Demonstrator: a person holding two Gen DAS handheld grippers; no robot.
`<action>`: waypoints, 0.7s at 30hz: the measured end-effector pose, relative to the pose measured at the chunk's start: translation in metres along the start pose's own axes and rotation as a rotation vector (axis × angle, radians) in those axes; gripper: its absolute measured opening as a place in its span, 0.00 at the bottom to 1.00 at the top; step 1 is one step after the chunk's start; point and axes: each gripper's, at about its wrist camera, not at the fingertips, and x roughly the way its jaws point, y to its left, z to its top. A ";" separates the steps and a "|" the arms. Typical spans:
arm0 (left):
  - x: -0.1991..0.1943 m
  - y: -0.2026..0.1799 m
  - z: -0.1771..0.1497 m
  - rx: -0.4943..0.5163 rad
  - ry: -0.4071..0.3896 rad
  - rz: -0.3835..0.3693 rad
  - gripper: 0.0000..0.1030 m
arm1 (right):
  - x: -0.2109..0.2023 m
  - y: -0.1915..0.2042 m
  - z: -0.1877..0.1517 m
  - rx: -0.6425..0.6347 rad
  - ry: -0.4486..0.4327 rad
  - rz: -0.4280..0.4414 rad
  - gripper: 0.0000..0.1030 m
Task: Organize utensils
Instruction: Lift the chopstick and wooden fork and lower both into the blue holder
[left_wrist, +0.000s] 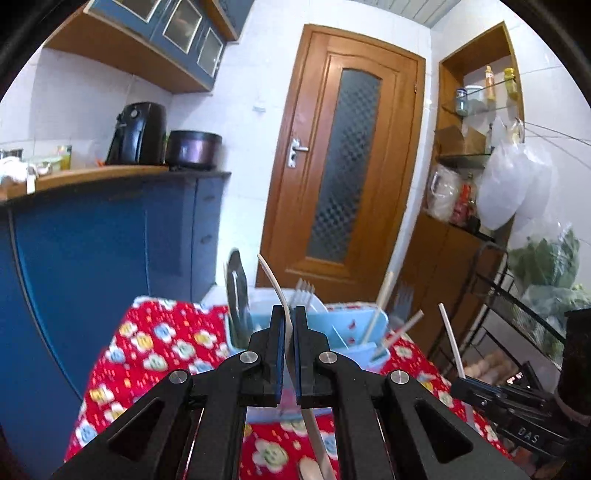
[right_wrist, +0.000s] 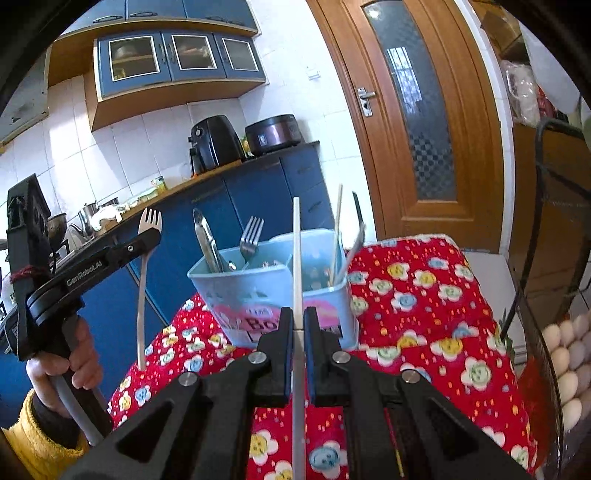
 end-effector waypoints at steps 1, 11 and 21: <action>0.002 0.001 0.004 0.004 -0.009 0.004 0.04 | 0.001 0.000 0.002 -0.001 -0.005 0.000 0.07; 0.022 0.004 0.044 0.046 -0.156 0.083 0.04 | 0.025 0.004 0.030 -0.024 -0.028 0.011 0.07; 0.051 0.013 0.056 0.058 -0.242 0.171 0.04 | 0.049 -0.004 0.049 0.009 -0.051 0.036 0.07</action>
